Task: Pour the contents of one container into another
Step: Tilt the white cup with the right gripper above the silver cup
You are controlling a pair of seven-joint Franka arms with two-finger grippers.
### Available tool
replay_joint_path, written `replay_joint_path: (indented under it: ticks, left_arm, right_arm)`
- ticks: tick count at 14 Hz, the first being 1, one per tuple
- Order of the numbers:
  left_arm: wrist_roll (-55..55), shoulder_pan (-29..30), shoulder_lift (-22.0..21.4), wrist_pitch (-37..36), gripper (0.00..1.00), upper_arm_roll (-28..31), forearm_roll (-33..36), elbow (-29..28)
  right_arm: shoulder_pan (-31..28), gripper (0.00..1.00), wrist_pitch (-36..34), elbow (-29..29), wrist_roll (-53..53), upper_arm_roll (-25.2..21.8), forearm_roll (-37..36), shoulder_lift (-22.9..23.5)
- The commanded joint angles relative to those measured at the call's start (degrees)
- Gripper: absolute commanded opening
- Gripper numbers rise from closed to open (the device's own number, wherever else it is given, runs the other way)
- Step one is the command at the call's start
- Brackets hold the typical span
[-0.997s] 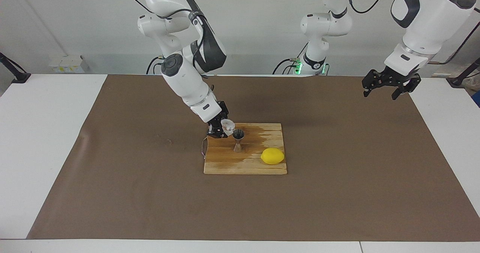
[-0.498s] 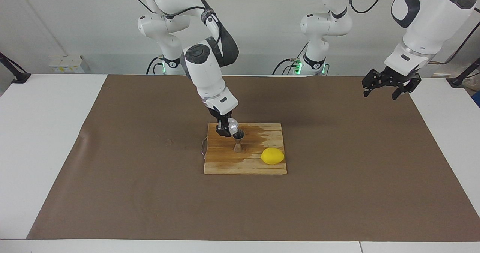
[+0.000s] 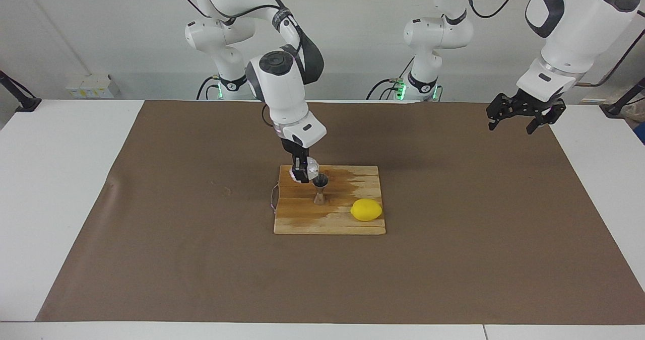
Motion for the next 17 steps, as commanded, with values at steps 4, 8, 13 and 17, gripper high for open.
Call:
replay_joint_path:
  ticks: [4,8,13,17]
  left_arm:
    - [0.3,0.0,-1.2,-0.4,1.00,0.2,-0.3,-1.2]
    - [0.3,0.0,-1.2,-0.4,1.00,0.2,-0.3,-1.2]
    - [0.3,0.0,-1.2,-0.4,1.00,0.2,-0.3,-1.2]
    - [0.3,0.0,-1.2,-0.4,1.00,0.2,-0.3,-1.2]
  right_arm:
    - [1.6,0.13,-0.5,0.4,3.0,0.2,-7.2,-0.7]
    - [2.2,0.13,0.6,0.4,4.5,0.3,-10.7,-0.8]
    - [2.5,0.13,1.1,0.1,4.4,0.4,-14.2,-0.9]
    - [2.6,0.13,2.3,-0.3,4.4,0.5,-16.0,-0.3]
